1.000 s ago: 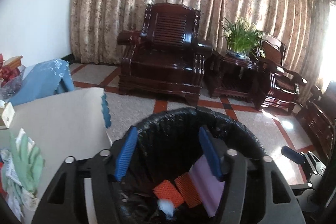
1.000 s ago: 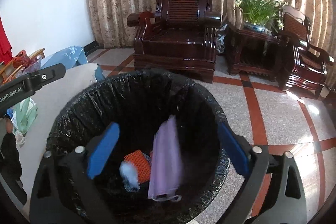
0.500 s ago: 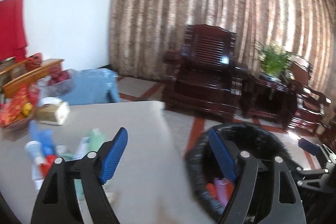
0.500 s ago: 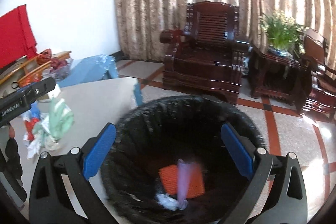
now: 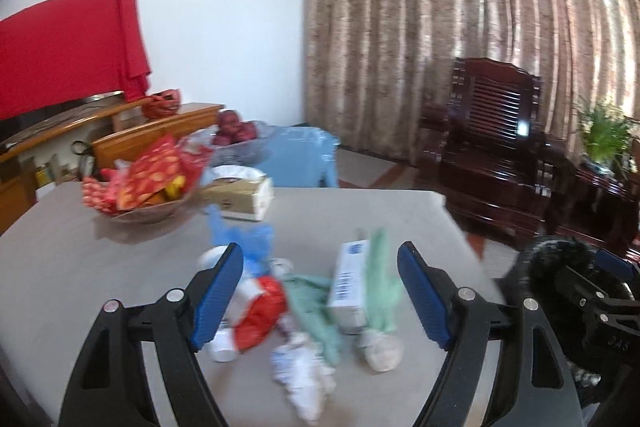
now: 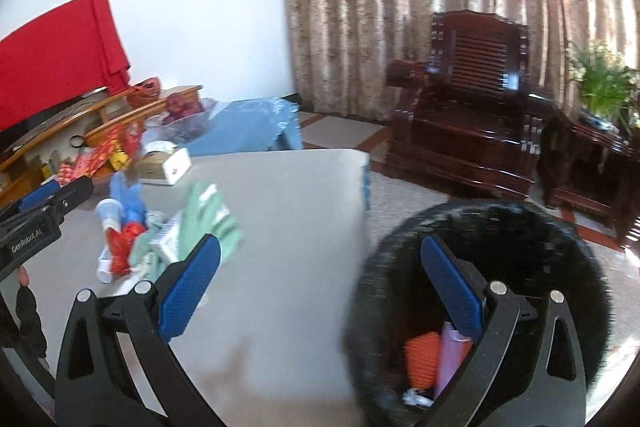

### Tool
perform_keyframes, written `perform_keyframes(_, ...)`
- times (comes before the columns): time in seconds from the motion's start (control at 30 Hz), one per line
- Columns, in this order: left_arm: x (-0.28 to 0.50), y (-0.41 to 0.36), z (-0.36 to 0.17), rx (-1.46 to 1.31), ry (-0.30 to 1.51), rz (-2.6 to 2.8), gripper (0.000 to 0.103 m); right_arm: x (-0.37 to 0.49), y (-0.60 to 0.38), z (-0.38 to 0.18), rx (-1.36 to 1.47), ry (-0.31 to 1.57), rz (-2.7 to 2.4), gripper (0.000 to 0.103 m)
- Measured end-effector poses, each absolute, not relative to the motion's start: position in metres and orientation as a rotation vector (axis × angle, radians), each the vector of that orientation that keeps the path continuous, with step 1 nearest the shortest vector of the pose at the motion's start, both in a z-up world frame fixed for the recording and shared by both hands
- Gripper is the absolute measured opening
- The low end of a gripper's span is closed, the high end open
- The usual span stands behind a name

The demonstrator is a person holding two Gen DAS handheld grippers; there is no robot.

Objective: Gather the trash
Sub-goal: 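Move both open grippers back over the remaining table items, then grasp the green rubber glove with the right gripper while the left grasps the blue-white cup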

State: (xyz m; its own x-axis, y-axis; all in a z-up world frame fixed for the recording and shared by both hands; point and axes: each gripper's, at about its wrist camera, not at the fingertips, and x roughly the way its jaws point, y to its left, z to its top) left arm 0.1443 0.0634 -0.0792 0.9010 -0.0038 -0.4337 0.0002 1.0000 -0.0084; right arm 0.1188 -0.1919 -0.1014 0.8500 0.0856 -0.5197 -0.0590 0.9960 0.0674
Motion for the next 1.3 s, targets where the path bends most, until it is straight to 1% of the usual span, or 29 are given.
perform_keyframes(0.43,0.150,0.132,-0.105,-0.025,0.499,0.141,0.078,0.181,-0.090,-0.144,-0.030,0.631,0.190,0.097)
perform_keyframes(0.57,0.151,0.140,-0.110,-0.034,0.515,0.149,0.078,0.197,-0.074,-0.154,-0.060,0.662,0.221,0.089)
perform_keyframes(0.63,0.150,0.142,-0.112,-0.040,0.520,0.155,0.078,0.201,-0.071,-0.159,-0.065,0.688,0.228,0.086)
perform_keyframes(0.9,0.157,0.157,-0.122,-0.068,0.555,0.168,0.078,0.200,-0.073,-0.177,-0.076,0.739,0.213,0.085)
perform_keyframes(1.0,0.156,0.158,-0.123,-0.069,0.555,0.167,0.078,0.210,-0.078,-0.172,-0.028,0.744,0.216,0.083)
perform_keyframes(1.1,0.155,0.158,-0.123,-0.074,0.550,0.168,0.078,0.216,-0.079,-0.165,-0.017,0.729,0.215,0.082)
perform_keyframes(1.17,0.157,0.158,-0.123,-0.081,0.553,0.165,0.078,0.223,-0.076,-0.163,-0.027,0.732,0.212,0.079)
perform_keyframes(1.23,0.158,0.156,-0.123,-0.080,0.552,0.162,0.078,0.232,-0.070,-0.163,-0.041,0.740,0.220,0.074)
perform_keyframes(1.3,0.159,0.153,-0.120,-0.077,0.550,0.158,0.078,0.239,-0.066,-0.166,-0.043,0.750,0.228,0.061)
